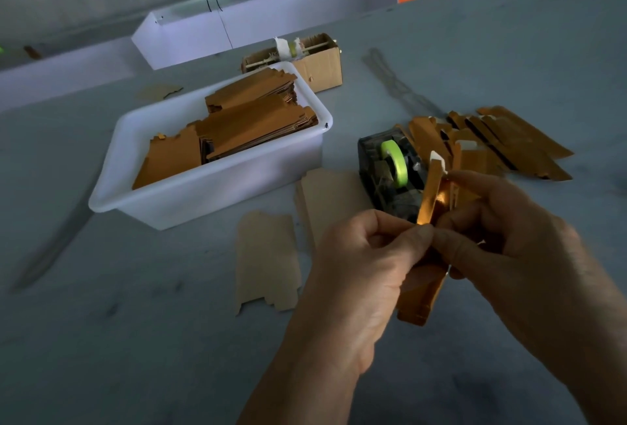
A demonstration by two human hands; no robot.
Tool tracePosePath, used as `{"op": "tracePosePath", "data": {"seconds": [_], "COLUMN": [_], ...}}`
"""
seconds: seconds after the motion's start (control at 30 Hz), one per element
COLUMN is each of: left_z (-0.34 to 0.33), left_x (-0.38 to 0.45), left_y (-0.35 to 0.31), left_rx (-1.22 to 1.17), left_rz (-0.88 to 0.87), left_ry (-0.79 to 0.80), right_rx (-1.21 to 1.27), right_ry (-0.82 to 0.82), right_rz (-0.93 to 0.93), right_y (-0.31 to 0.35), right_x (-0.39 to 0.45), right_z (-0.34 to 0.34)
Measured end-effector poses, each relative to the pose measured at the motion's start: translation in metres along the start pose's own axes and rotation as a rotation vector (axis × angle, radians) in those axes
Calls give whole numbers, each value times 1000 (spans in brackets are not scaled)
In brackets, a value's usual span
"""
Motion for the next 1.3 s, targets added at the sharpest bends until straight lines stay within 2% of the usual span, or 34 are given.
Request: {"op": "tracePosePath", "data": {"seconds": [0.17, 0.33, 0.4, 0.5, 0.57, 0.7, 0.97, 1.03, 1.07, 1.17, 1.2, 1.23, 1.3], "left_z": [-7, -18, -17, -13, -13, -10, 7, 13, 18, 51, 64, 78, 101], "left_x": [-2, -12, -14, -13, -13, -14, -8, -7, -6, -1, 2, 5, 10], "left_y": [6, 18, 19, 13, 7, 4, 4, 0, -2, -10, -12, -11, -6], "left_rx": [41, 314, 319, 260, 195, 81, 64, 147, 227, 732, 916, 1055, 1198], "left_rz": [-125, -498, -557, -528, -451, -239, -46, -127, -207, -416, -385, -274, 44], "left_ry": [-87, -214, -241, -216, -187, -150, -22, -18, -66, -443, -562, -636, -671], "right_rx": [-78, -138, -158, -221, -125, 248, 285, 262, 230, 123, 61, -12, -139], "right_ry": [-60, -88, -75, -138, -145, 10, 167, 148, 96, -179, -254, -305, -317], "right_rz": [-30, -87, -93, -52, -32, -108, -116, -106, -110, -111, -124, -144, -194], "right_y": [2, 7, 9, 11, 13, 10, 9, 6, 3, -11, -18, -25, -38], "right_x": [-3, -4, -4, -6, -7, -4, 1, 6, 10, 28, 34, 42, 57], "right_z": [-1, 1, 3, 6, 8, 4, 2, 5, 8, 21, 24, 25, 22]}}
Point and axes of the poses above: each hand's wrist, its own x-axis towards the middle knuckle, its own z-axis out of the back of the hand, y = z × x, the point moved 1 cm from there along x, towards the middle knuckle, and after that the axes turned 10 degrees about -x, right-handed, at the moved point
